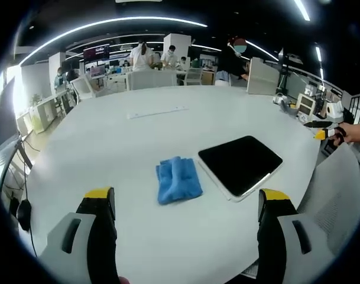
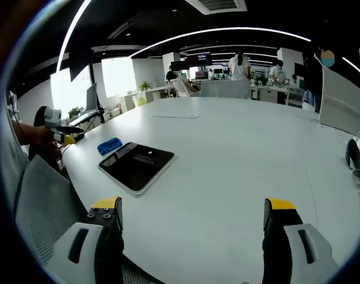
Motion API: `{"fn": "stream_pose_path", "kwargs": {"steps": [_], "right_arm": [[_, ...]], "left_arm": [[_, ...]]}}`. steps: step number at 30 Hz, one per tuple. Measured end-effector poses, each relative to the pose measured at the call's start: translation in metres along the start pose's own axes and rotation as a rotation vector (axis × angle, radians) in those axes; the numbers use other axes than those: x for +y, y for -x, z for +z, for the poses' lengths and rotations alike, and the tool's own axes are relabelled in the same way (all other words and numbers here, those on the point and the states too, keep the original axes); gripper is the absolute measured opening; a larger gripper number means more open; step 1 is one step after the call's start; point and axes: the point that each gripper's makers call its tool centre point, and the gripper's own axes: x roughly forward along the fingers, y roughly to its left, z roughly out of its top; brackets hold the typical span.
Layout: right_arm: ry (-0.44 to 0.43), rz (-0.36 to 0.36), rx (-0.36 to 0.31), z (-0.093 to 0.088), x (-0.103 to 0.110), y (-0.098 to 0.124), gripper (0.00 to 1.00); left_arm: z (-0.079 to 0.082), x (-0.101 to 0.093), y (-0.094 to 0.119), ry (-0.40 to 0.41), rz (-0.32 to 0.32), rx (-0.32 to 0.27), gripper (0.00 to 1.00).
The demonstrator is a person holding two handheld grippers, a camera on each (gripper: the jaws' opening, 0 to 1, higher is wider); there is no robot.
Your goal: Wipe the mirror surface with the cleaning cloth until all visible marks leave the cleaned area.
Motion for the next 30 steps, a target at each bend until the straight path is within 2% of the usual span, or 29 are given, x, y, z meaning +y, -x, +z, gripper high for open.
{"fn": "stream_pose_path", "kwargs": {"steps": [16, 19, 30], "right_arm": [[0.020, 0.001, 0.001, 0.0039, 0.0041, -0.0003, 0.98], [0.020, 0.002, 0.000, 0.0038, 0.0058, -0.0007, 0.98], [0.025, -0.004, -0.002, 0.0030, 0.0076, 0.0016, 0.98]], "left_arm": [[-0.0090, 0.0047, 0.0012, 0.049, 0.035, 0.032, 0.99], [-0.0069, 0.0013, 0.0013, 0.056, 0.018, 0.026, 0.99], [-0.0085, 0.0025, 0.0007, 0.054, 0.019, 0.041, 0.99]]}}
